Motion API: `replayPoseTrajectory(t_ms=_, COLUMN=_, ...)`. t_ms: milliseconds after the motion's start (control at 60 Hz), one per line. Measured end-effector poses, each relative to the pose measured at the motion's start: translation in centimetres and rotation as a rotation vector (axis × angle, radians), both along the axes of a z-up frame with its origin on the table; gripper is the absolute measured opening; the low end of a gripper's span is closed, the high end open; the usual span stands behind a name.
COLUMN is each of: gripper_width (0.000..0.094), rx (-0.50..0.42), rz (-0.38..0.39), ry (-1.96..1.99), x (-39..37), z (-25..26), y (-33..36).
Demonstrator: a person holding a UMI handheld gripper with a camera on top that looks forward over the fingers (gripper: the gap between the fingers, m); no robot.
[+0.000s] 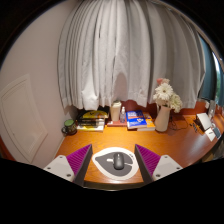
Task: Arrange mouse
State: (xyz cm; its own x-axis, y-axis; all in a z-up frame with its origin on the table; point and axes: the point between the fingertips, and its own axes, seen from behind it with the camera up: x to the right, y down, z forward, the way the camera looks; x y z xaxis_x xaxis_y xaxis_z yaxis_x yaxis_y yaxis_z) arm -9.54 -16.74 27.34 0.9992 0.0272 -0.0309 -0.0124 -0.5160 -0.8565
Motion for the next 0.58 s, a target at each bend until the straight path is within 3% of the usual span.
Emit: replayPoseTrajectory(t_ms=583, gripper_width=0.0846, rx=-0.076, rz=0.007, ry=-0.019, x=-1.1, z=-3.5, y=-7.3)
